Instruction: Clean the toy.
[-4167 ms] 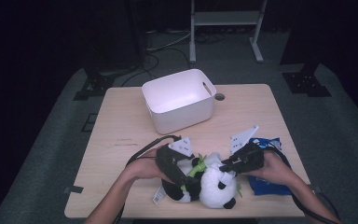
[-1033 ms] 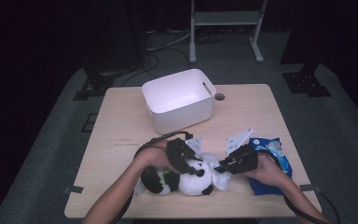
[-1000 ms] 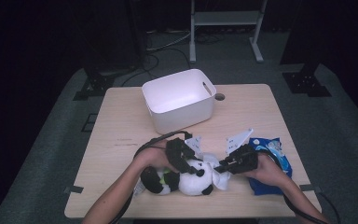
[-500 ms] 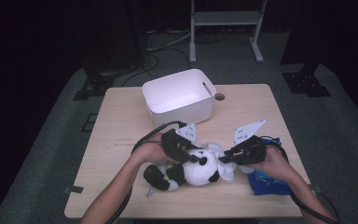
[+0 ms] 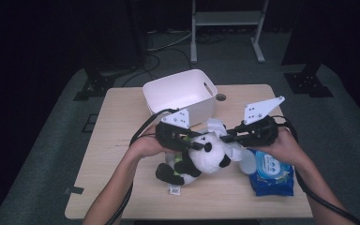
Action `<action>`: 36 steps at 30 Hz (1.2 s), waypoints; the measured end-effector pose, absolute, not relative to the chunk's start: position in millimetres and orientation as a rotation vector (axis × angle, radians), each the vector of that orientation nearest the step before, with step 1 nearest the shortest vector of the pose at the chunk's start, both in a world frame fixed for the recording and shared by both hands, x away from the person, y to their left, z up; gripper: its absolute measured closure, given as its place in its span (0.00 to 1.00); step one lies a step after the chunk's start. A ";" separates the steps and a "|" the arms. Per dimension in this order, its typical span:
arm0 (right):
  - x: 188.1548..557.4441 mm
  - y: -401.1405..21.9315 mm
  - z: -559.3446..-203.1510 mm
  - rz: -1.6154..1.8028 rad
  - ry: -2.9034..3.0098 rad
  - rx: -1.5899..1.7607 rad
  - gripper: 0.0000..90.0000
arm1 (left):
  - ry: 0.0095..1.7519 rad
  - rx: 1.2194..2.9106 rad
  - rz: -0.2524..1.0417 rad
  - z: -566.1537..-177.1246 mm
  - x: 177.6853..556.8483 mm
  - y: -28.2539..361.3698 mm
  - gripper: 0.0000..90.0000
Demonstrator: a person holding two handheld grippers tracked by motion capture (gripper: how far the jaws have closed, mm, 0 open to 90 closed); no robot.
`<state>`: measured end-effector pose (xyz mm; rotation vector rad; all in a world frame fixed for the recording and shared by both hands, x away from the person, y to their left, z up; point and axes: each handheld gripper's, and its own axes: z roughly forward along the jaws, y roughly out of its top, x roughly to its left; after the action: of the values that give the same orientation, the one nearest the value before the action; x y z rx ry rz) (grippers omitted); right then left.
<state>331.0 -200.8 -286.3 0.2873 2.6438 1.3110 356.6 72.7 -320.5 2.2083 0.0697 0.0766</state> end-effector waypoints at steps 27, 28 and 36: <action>344.5 -164.0 -311.6 1.260 2.723 0.270 0.90 | 0.197 2.126 0.064 -348.0 347.7 130.8 0.70; 345.3 -164.6 -312.7 1.246 2.725 0.276 0.90 | 0.201 2.126 0.065 -348.6 347.8 131.0 0.70; 357.0 -172.4 -321.1 1.220 2.722 0.393 0.90 | 0.200 2.128 0.057 -351.2 349.0 128.6 0.69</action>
<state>357.0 -172.4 -321.1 0.3925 2.7220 1.2196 349.0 128.6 -351.2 2.1282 0.2003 0.0566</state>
